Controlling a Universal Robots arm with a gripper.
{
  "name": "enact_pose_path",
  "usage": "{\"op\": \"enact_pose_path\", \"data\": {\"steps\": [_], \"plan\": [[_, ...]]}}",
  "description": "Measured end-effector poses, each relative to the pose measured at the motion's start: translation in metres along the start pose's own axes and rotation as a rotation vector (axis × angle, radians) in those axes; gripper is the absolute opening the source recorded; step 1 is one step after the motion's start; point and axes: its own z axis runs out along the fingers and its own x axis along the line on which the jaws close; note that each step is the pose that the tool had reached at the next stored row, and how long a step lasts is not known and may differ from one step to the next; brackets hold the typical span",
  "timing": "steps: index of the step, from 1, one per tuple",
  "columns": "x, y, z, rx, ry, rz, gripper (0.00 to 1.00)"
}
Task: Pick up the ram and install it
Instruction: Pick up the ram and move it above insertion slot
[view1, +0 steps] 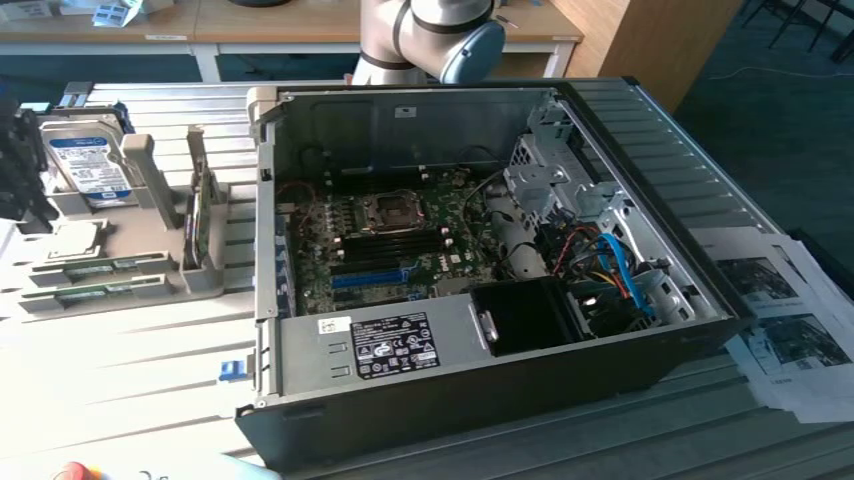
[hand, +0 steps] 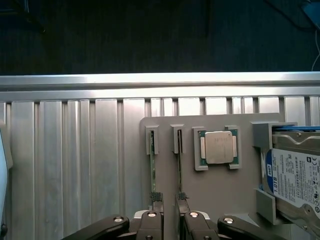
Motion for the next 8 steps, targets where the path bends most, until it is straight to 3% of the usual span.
{"op": "enact_pose_path", "data": {"steps": [8], "plan": [[0.000,-0.0004,0.0129,-0.0001,0.0000,0.000,0.24]]}}
